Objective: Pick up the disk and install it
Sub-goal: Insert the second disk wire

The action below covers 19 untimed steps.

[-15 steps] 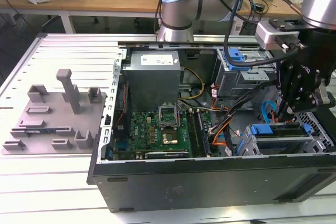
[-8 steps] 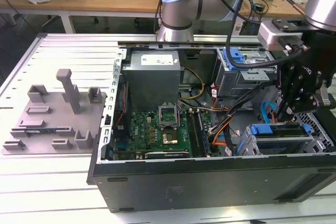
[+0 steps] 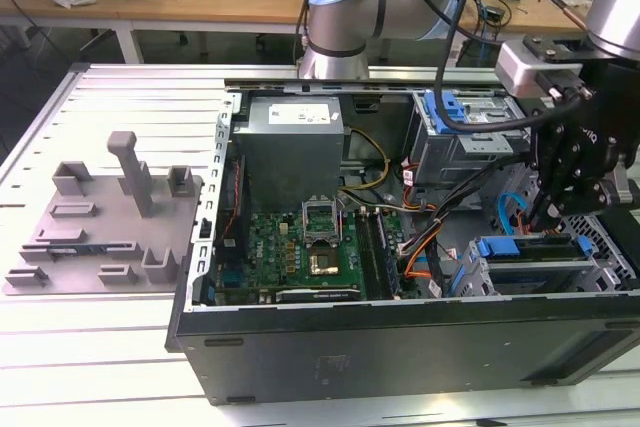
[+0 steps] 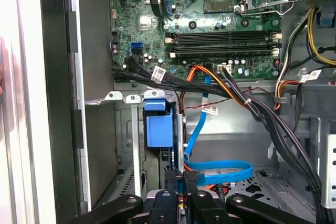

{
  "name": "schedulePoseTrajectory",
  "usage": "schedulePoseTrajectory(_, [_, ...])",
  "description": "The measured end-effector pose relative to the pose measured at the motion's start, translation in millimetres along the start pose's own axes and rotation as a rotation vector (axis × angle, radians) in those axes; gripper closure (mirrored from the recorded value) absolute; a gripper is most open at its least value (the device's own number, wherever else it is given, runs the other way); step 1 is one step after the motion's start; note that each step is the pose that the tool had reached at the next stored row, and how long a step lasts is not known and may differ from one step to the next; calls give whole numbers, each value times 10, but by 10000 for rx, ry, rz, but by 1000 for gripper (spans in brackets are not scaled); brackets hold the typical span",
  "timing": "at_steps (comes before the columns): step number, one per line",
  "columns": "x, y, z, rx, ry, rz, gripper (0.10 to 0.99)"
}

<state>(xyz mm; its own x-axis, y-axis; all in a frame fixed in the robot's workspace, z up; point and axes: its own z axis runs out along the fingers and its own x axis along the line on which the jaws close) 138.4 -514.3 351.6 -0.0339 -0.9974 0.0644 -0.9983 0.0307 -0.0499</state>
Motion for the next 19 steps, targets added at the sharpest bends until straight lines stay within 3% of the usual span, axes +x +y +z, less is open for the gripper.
schedulePoseTrajectory(2, [13, -1, 1, -4, -124, 6, 922])
schedulePoseTrajectory(4, [49, -2, 4, -13, -397, 18, 922])
schedulePoseTrajectory(6, [98, -4, 11, -16, -468, 22, 922])
schedulePoseTrajectory(13, [129, -4, 24, -21, -613, 29, 922])
schedulePoseTrajectory(19, [157, -10, 26, -22, -627, 30, 922])
